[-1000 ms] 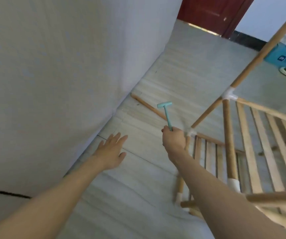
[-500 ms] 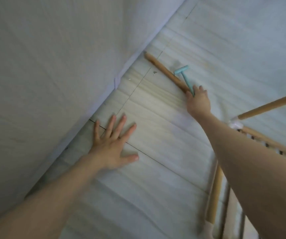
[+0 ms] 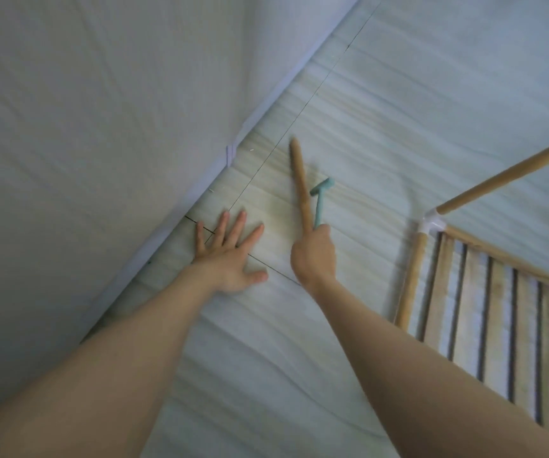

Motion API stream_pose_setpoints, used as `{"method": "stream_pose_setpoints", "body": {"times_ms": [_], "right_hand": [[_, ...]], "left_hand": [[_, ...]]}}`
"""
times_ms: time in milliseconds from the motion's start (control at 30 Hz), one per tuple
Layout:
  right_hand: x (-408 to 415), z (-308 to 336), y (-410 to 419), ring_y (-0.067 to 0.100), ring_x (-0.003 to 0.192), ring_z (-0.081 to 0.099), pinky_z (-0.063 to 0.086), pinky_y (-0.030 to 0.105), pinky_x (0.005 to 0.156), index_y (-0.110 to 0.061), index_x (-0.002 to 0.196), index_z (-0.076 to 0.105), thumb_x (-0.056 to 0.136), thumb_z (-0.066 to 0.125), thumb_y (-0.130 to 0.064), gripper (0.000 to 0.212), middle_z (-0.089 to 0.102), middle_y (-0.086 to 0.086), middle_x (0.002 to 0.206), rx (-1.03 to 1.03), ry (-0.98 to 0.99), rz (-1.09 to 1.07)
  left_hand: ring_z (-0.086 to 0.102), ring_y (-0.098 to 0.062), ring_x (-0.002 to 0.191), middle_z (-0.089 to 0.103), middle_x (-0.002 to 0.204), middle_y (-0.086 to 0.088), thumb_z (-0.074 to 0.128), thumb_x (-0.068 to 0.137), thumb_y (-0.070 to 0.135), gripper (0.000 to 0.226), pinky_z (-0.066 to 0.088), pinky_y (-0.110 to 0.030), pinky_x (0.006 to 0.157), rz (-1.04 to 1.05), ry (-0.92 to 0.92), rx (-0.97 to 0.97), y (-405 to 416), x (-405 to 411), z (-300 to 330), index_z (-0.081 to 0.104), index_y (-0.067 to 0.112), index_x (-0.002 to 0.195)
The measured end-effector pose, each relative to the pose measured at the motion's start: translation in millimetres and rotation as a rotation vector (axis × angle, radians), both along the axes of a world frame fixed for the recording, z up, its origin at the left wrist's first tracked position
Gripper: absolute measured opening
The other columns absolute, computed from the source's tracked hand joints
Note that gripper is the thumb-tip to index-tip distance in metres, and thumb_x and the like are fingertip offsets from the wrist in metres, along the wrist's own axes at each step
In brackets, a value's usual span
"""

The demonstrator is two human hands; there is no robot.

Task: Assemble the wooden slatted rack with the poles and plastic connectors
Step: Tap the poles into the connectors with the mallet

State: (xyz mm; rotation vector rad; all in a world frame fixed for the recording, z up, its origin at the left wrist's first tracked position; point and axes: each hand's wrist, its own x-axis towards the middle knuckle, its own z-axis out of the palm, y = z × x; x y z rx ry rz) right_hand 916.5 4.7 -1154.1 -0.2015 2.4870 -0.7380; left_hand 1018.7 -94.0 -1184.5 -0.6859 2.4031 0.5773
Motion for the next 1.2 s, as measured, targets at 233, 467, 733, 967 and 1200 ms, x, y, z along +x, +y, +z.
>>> {"method": "stream_pose_setpoints", "body": {"times_ms": [233,467,733,967,1200], "right_hand": [[87,64,70,0.015,0.066,0.042,0.034,0.025,0.055,-0.008,0.099,0.041,0.101,0.027,-0.018,0.017,0.046,0.005,0.085,-0.151,-0.167,0.036],[157,181,169,0.01,0.058,0.041,0.032,0.018,0.05,-0.014,0.087,0.043,0.101,0.033,-0.028,0.023,0.048,-0.002,0.071,-0.259,-0.088,0.193],[204,288,275,0.012,0.059,0.055,0.041,0.019,0.05,-0.014,0.097,0.046,0.102,0.034,-0.025,0.017,0.062,-0.003,0.076,-0.333,-0.021,0.295],[176,321,414,0.007,0.069,0.057,0.043,0.01,0.05,-0.012,0.091,0.053,0.099,0.039,-0.017,0.017,0.063,0.002,0.086,-0.081,0.008,0.188],[110,314,519,0.03,0.099,0.058,0.044,0.03,0.072,-0.001,0.118,0.052,0.097,0.035,-0.015,0.03,0.06,0.017,0.111,0.207,0.156,-0.044]], "left_hand": [[0.02,-0.025,0.143,0.026,0.154,-0.009,0.028,0.103,0.031,0.047,0.02,-0.036,0.114,0.583,0.249,0.415,48,51,54,0.032,0.008,0.144],[0.062,-0.025,0.091,0.063,0.102,-0.014,0.046,0.097,0.034,0.027,0.05,-0.036,0.082,0.847,0.542,0.994,88,100,222,0.055,0.01,0.103],[0.069,-0.029,0.082,0.066,0.087,-0.016,0.051,0.095,0.014,0.009,0.059,-0.036,0.073,0.486,0.693,1.097,178,144,360,0.052,0.008,0.09],[0.064,-0.02,0.084,0.058,0.096,-0.012,0.048,0.095,0.003,0.009,0.059,-0.029,0.071,0.124,0.666,0.846,261,143,400,0.053,0.01,0.096],[0.059,-0.018,0.093,0.056,0.092,-0.003,0.05,0.093,-0.001,0.022,0.055,-0.024,0.076,-0.117,0.677,0.635,329,99,405,0.055,0.02,0.089]]}}
